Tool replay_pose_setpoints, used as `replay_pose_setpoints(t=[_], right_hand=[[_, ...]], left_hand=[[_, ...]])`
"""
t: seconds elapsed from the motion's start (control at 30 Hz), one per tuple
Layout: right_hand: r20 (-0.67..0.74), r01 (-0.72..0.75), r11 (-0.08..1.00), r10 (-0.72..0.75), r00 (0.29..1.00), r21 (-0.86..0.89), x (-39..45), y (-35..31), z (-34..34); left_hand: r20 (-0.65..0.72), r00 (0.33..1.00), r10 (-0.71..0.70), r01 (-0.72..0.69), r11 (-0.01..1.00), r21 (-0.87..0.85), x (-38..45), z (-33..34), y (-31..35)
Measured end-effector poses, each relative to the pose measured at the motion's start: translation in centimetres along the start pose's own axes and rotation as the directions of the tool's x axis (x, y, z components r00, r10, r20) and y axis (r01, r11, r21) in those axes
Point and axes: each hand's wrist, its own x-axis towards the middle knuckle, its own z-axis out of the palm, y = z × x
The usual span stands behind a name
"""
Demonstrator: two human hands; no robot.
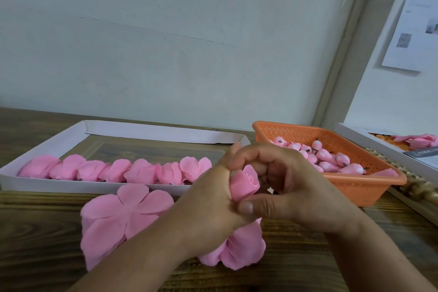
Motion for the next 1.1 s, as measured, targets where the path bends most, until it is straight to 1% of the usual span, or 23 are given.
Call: replay_pose_setpoints(t=[0.07,0.17,0.3,0.37,0.5,0.57,0.63,0.7,0.77,0.87,0.93,0.97,1.03,1.07,1.1], right_hand=[[0.003,0.016,1.0,-0.016,1.0,-0.021,0.0,-0.1,0.0],[-0.015,0.043,0.999,-0.043,0.999,-0.005,0.0,-0.1,0.0],[-0.048,0.004,1.0,-0.004,0.999,-0.006,0.0,0.1,0.0],[-0.04,0.0,1.0,0.0,0.999,-0.002,0.0,0.2,0.0],[-0.033,0.009,0.994,-0.006,0.999,0.111,-0.1,0.3,0.1],[-0.081,0.007,0.994,0.002,0.997,0.112,-0.1,0.5,0.2],[-0.161,0.014,1.0,-0.01,0.987,0.026,0.0,0.8,0.2],[-0.215,0.036,0.999,-0.04,0.976,-0.023,0.2,1.1,0.2],[-0.265,0.057,0.998,-0.064,0.962,-0.034,0.2,1.5,-0.1],[-0.304,0.068,0.995,-0.044,0.952,0.069,0.2,1.8,-0.4],[-0.386,0.065,0.995,-0.032,0.922,0.073,0.3,1.9,-1.0],[-0.448,0.061,0.996,-0.026,0.894,0.063,0.3,2.0,-1.4],[-0.556,0.038,0.998,-0.009,0.831,0.041,0.3,2.5,-2.4],[-0.591,0.01,1.0,0.004,0.807,0.021,0.3,2.8,-2.8],[-0.616,-0.025,1.0,0.019,0.787,-0.001,0.3,3.1,-3.0]], left_hand=[[0.014,1.0,0.014,-0.015,1.0,0.004,-0.1,0.0,0.1],[-0.012,1.0,-0.024,0.023,0.999,-0.033,-0.1,0.0,0.2],[-0.026,0.999,-0.037,0.036,0.999,-0.035,-0.2,0.1,0.1],[-0.032,0.998,-0.052,0.051,0.998,-0.033,-0.3,0.1,0.1],[-0.001,0.999,-0.049,0.049,0.997,-0.063,-0.1,0.1,0.0],[-0.008,0.998,-0.065,0.065,0.996,-0.062,0.0,0.0,0.1],[-0.021,0.994,-0.104,0.103,0.994,-0.029,0.3,-0.3,0.2],[0.015,0.991,-0.132,0.133,0.991,-0.03,0.8,-0.7,0.3],[0.067,0.988,-0.142,0.144,0.989,-0.026,1.5,-0.9,0.6],[0.117,0.979,-0.165,0.162,0.986,0.033,2.4,-1.4,1.6],[0.128,0.969,-0.21,0.2,0.976,0.085,3.0,-2.6,2.6],[0.108,0.967,-0.229,0.215,0.968,0.126,3.2,-3.4,3.0],[0.019,0.976,-0.218,0.207,0.946,0.25,3.6,-4.8,3.3],[-0.025,0.979,-0.202,0.199,0.922,0.332,3.7,-5.3,3.1],[-0.039,0.981,-0.192,0.19,0.884,0.427,3.7,-5.5,2.6]])
